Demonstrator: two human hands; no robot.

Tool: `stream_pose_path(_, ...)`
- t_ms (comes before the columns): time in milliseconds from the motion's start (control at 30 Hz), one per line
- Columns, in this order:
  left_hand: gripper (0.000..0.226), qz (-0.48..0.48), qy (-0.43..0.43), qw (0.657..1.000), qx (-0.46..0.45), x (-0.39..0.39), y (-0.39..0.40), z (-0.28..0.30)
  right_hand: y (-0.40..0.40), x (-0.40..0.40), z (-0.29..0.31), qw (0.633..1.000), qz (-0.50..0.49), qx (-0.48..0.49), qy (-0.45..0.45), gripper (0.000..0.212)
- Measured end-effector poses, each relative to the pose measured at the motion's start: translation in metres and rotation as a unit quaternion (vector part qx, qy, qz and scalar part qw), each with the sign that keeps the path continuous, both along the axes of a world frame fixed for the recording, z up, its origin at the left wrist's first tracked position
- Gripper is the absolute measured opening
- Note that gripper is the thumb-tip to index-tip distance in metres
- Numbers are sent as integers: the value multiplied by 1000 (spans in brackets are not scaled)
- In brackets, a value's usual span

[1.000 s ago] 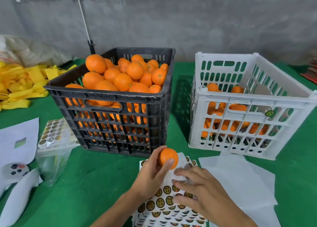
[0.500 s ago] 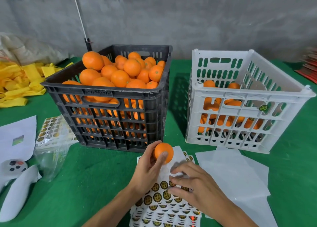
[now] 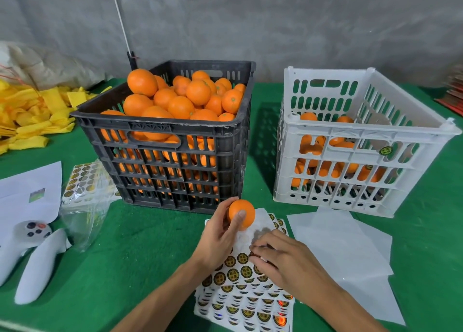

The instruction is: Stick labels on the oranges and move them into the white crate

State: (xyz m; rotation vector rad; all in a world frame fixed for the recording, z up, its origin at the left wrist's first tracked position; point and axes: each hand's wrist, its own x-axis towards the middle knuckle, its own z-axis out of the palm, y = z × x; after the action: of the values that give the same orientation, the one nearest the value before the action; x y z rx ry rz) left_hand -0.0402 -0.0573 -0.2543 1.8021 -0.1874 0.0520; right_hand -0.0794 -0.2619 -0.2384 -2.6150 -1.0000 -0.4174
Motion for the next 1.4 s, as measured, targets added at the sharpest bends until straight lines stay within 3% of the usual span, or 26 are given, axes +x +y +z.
stream_pose_path(100, 58, -5, -6, 1000, 3, -1, 0, 2, -5, -1, -6, 994, -57, 23, 93, 64)
stream_pose_path(167, 54, -6, -3, 1000, 3, -1, 0, 1, -5, 0, -10, 988, -68, 50, 129, 70)
stream_pose_path(400, 47, 2, -10, 1000, -9, -2, 1, 1, 2, 3, -14, 994, -63, 85, 26, 41)
stream_pose_path(667, 53, -3, -14, 1000, 18, 1, 1, -3, 2, 1, -13, 986, 38, 54, -151, 10)
stream_pose_path(700, 56, -5, -16, 1000, 20, 1, 1, -3, 3, 0, -12, 987, 53, 75, -135, 7)
stream_pose_path(767, 60, -8, -19, 1000, 22, 0, 2, -3, 7, -4, -7, 979, 43, 200, -5, 6)
stream_pose_path(833, 61, -14, -19, 999, 25, 0, 2, -3, 12, -3, 4, 920, -13, 366, 139, 11)
stream_pose_path(933, 55, -21, -20, 999, 31, 1, 2, -3, 22, 10, 13, 839, -88, 498, 199, 17)
stream_pose_path(1067, 46, -32, -11, 999, 25, 0, 4, -2, 31, 19, 5, 806, -99, 523, 260, 21)
stream_pose_path(1233, 45, -40, -20, 999, 24, -2, 4, 2, 32, 20, -4, 835, -121, 488, 223, 13)
stream_pose_path(1400, 44, -33, -37, 999, 14, -6, 3, 9, 34, 14, 2, 831, -146, 483, 233, 62)
